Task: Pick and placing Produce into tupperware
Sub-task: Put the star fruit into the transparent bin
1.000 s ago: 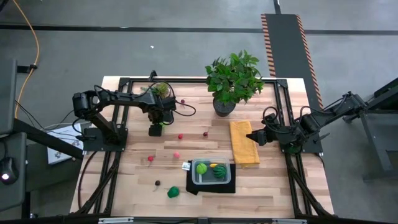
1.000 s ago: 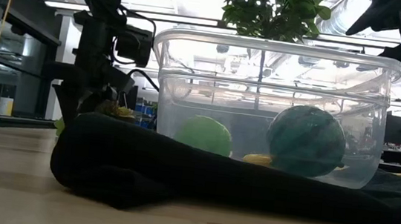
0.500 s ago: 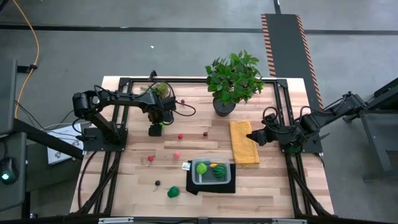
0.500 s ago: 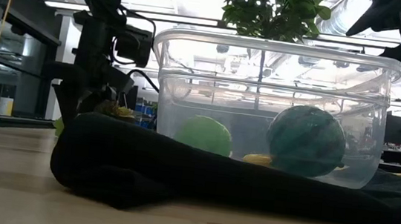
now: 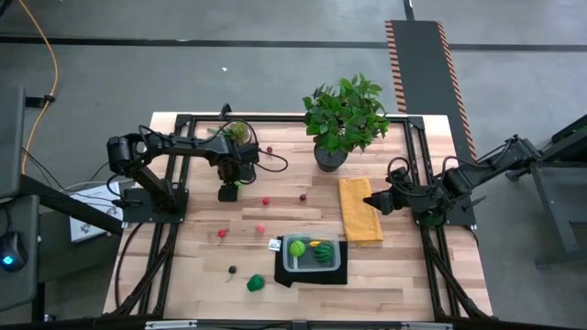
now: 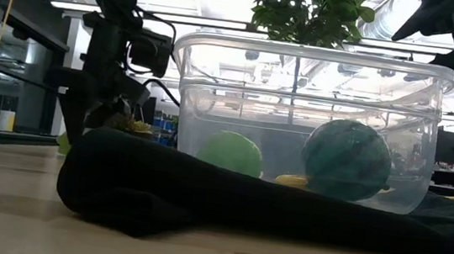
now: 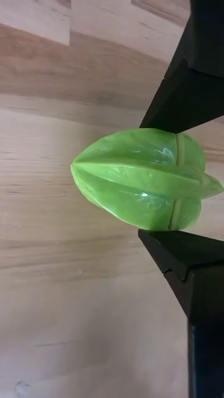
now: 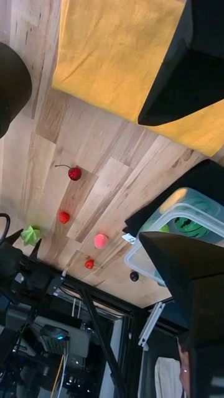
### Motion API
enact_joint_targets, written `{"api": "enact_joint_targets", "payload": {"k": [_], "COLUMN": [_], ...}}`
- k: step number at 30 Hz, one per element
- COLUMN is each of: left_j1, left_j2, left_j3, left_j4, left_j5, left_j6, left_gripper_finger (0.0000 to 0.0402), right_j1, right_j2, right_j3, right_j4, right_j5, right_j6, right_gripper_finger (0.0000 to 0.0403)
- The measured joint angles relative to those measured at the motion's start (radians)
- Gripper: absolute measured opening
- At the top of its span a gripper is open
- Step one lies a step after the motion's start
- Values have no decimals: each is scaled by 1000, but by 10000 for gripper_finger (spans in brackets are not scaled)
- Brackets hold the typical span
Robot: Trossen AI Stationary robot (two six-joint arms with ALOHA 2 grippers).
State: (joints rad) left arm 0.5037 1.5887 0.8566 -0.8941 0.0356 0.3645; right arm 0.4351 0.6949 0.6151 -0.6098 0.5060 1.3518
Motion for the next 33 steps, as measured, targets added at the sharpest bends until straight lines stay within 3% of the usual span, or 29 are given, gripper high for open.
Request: {"api": "enact_joint_targets", "payload": {"k": [7,17,22,27,33], "left_j1": [0,-1,-1,-2,-23], "left_j2": [-21,-62,-62,-62,-62], "left_j3": [31,207,315,421,527], "left_j4": [-21,-56,-97,-128,-131], "left_j5": [41,73,105,132,132], "left_j6": [-2,-5,-4,-4,-6], "left_gripper_finger": [212,237,207,206,231], "right_j1": [0,-5,-5,-5,-5], "right_j2": [0,0,0,0,0], "right_j3": [0,0,0,0,0], "right_j4": [0,-1,-1,-9,-23], "right_j5": [0,0,0,0,0], "right_j6": [0,0,-3,-10,-11], "right_gripper_finger": [282,282,282,282,282]}}
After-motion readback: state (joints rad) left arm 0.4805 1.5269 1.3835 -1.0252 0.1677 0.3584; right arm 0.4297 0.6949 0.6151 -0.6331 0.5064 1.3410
